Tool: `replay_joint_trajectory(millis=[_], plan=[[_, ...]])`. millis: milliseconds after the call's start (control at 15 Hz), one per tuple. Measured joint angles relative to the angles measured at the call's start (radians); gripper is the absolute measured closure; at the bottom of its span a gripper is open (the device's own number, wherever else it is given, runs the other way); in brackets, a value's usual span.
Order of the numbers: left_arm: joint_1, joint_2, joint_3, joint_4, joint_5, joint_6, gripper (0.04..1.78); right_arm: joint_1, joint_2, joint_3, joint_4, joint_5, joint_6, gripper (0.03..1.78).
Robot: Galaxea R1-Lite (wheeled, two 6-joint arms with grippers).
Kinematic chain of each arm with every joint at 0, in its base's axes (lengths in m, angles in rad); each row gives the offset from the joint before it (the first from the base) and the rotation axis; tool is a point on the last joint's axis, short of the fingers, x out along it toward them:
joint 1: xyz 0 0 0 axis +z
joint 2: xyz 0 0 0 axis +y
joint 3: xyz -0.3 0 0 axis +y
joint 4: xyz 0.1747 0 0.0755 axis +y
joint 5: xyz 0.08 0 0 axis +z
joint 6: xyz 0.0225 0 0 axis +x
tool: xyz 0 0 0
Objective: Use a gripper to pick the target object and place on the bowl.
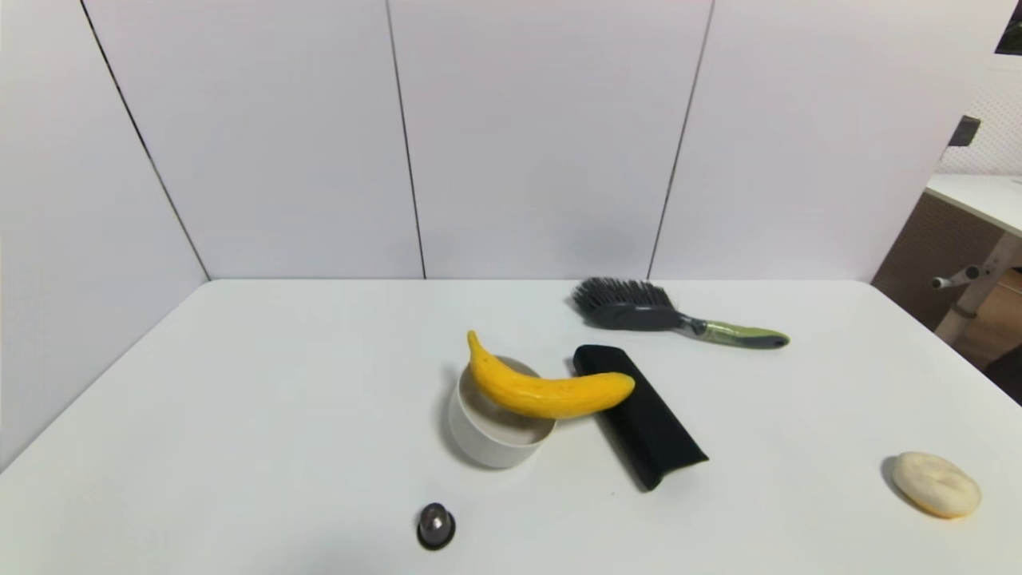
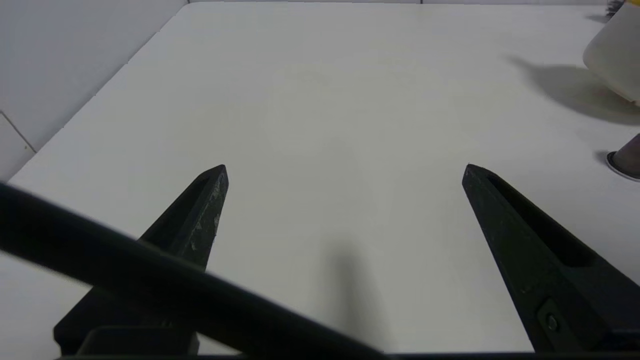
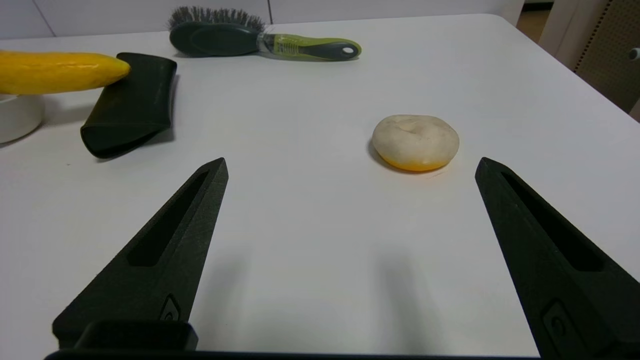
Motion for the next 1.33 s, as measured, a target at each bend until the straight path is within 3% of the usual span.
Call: replay_joint_trajectory(millis=[1333], plan=[[0.0,0.0,0.0,0.0,0.003,-0.013,0.13,0.0,0.0,0.0,0.0,0.0,-0.001,0.1]])
